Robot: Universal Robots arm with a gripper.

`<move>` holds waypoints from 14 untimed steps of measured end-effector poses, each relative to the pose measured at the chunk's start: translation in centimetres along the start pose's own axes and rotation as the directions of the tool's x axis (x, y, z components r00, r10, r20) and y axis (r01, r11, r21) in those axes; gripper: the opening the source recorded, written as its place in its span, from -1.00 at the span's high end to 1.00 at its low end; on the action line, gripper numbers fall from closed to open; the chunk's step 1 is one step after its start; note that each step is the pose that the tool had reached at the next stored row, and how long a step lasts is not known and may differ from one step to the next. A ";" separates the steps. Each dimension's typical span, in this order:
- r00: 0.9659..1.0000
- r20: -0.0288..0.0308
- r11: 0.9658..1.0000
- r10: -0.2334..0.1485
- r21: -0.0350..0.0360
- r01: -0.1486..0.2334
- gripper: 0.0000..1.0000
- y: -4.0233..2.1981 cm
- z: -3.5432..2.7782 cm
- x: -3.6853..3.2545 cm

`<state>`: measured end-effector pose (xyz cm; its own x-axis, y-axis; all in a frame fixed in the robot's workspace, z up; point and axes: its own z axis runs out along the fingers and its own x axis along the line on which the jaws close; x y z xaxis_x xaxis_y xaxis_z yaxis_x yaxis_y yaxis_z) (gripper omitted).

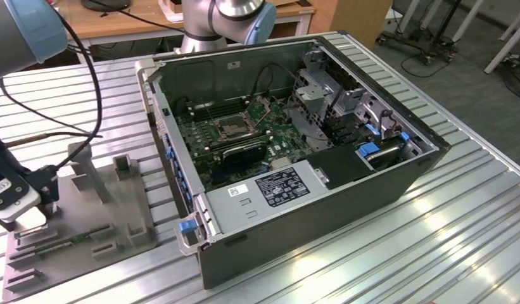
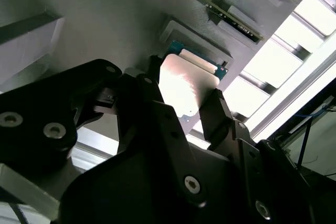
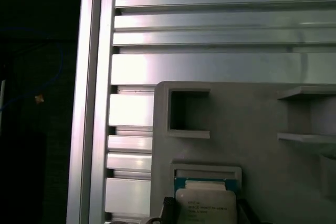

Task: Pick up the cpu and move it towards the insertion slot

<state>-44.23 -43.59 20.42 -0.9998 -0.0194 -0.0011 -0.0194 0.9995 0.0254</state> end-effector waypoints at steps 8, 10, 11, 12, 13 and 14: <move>1.000 0.000 1.000 0.000 0.000 0.000 -0.08 0.07 -2.77 0.00; 1.000 0.000 1.000 0.000 0.000 0.000 -0.08 0.09 -3.49 -0.01; 1.000 0.000 1.000 0.000 0.000 0.000 -0.08 0.10 -3.86 -0.01; 1.000 0.000 1.000 0.000 0.000 0.000 -0.08 0.11 -4.22 0.00; 1.000 0.000 1.000 0.000 0.000 0.000 -0.08 0.12 -4.60 -0.01; 1.000 0.000 1.000 0.000 0.000 0.000 -0.08 0.13 -4.95 -0.01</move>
<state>-44.23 -43.59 25.37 -0.9998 -0.0194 -0.0012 -0.0195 0.9995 0.0255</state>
